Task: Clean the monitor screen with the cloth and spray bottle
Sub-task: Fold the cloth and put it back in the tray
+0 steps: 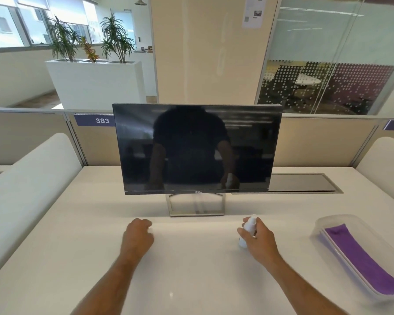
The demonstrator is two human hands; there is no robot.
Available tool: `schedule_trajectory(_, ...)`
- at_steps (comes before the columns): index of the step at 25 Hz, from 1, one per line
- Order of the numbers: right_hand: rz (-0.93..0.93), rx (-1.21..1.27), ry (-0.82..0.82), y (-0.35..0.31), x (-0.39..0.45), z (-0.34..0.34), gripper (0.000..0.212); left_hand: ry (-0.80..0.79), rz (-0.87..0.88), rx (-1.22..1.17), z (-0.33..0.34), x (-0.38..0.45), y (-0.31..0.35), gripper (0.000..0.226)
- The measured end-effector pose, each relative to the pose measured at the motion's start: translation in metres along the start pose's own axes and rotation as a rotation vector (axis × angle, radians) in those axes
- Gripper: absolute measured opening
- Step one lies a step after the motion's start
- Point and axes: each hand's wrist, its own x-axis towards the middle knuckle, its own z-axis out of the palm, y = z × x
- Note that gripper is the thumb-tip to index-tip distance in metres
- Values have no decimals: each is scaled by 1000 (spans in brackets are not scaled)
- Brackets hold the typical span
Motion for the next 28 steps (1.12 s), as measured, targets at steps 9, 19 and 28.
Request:
schedule_trajectory(9,-155,-49,-112,-30,-19,20,30,-215,79,-818,41,-57,121,16)
schedule_trajectory(19,-304,-129,-189,-58,-38,18,26,-254,-91,-1122,45,-69,158,27)
schedule_trajectory(28,-347,-169,-210,-71,-40,16,34,-259,-36,-1136,47,-73,161,27)
